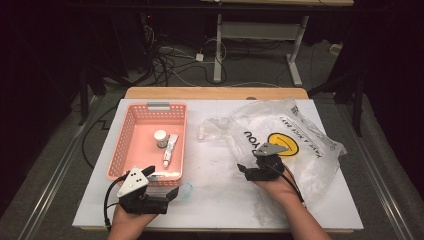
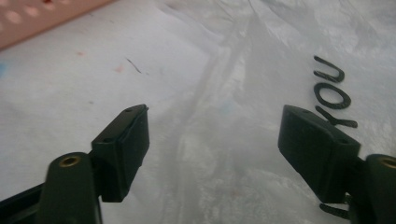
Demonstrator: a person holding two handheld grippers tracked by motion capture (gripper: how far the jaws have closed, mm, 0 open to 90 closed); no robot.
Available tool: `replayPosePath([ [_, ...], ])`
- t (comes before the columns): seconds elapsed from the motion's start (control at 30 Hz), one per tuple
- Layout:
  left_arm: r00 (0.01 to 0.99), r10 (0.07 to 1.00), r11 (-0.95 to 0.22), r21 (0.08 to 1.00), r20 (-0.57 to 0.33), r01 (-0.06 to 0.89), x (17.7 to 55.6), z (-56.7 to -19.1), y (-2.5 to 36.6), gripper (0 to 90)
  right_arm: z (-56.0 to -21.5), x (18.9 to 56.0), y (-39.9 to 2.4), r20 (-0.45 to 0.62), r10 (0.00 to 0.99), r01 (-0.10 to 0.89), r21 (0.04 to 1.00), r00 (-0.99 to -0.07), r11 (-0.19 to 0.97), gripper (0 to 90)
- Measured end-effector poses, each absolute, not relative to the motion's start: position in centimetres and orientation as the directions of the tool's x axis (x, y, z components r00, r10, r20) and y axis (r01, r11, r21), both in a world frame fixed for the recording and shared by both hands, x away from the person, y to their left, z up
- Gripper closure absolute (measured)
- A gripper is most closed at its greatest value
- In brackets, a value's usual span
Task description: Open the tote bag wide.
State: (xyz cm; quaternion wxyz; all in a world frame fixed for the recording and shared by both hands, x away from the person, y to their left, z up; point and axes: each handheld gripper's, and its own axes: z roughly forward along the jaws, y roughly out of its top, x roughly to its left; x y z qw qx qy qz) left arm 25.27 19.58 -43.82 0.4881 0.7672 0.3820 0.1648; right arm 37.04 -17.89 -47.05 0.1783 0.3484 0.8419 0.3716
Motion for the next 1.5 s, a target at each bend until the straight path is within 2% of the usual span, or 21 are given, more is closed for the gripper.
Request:
replayPosePath([
  [0.17,0.652,0.749,-0.229,0.877,-0.119,0.423,25.1,-43.7,19.6,0.0,-48.1,37.5,-17.7,-0.053,0.715,0.483,0.703,-0.697,0.523,27.0],
  [0.4,0.643,0.757,-0.225,0.878,-0.116,0.423,24.8,-43.7,19.9,0.0,-48.3,37.7,-18.4,-0.041,0.724,0.496,0.702,-0.688,0.511,54.5],
  [0.43,0.642,0.758,-0.225,0.877,-0.116,0.424,24.7,-43.7,20.0,0.0,-48.3,37.7,-18.5,-0.048,0.73,0.496,0.703,-0.682,0.51,60.9],
  [0.6,0.64,0.761,-0.233,0.873,-0.111,0.428,24.5,-43.9,20.1,0.0,-48.0,37.4,-18.6,-0.066,0.71,0.467,0.71,-0.701,0.527,70.9],
  [0.8,0.635,0.765,-0.238,0.869,-0.107,0.433,24.2,-44.0,20.3,0.0,-47.8,37.2,-18.5,-0.068,0.696,0.455,0.711,-0.715,0.536,70.1],
  [0.87,0.632,0.768,-0.237,0.87,-0.106,0.433,24.1,-44.0,20.4,0.0,-48.0,37.4,-18.3,-0.056,0.689,0.462,0.702,-0.723,0.542,61.5],
  [1.0,0.629,0.77,-0.236,0.869,-0.105,0.434,24.0,-44.0,20.5,0.0,-48.4,37.8,-17.6,-0.041,0.695,0.479,0.696,-0.718,0.536,36.6],
  [1.03,0.629,0.771,-0.236,0.869,-0.105,0.435,23.9,-44.0,20.5,0.0,-48.5,37.9,-17.5,-0.038,0.697,0.481,0.697,-0.716,0.532,32.9],
  [1.13,0.628,0.771,-0.238,0.868,-0.105,0.437,23.9,-44.1,20.5,0.0,-48.6,38.0,-17.1,-0.037,0.694,0.483,0.692,-0.719,0.537,31.6],
  [1.2,0.63,0.77,-0.24,0.867,-0.104,0.437,23.9,-44.1,20.4,0.0,-48.7,38.2,-17.3,-0.018,0.697,0.495,0.691,-0.717,0.527,34.2],
  [1.23,0.63,0.769,-0.24,0.867,-0.105,0.437,23.9,-44.1,20.4,0.0,-48.7,38.2,-17.4,-0.016,0.706,0.5,0.694,-0.708,0.517,39.3],
  [1.27,0.631,0.769,-0.24,0.867,-0.105,0.437,23.9,-44.1,20.4,0.0,-48.6,38.3,-17.7,-0.014,0.727,0.513,0.7,-0.687,0.498,49.9],
  [1.3,0.631,0.768,-0.241,0.867,-0.105,0.437,23.9,-44.1,20.4,0.0,-48.6,38.3,-17.7,-0.014,0.727,0.513,0.7,-0.687,0.498,49.9],
  [1.5,0.634,0.766,-0.239,0.868,-0.106,0.435,23.8,-44.1,20.4,0.0,-48.5,38.3,-18.1,-0.024,0.753,0.521,0.707,-0.658,0.478,68.8],
])
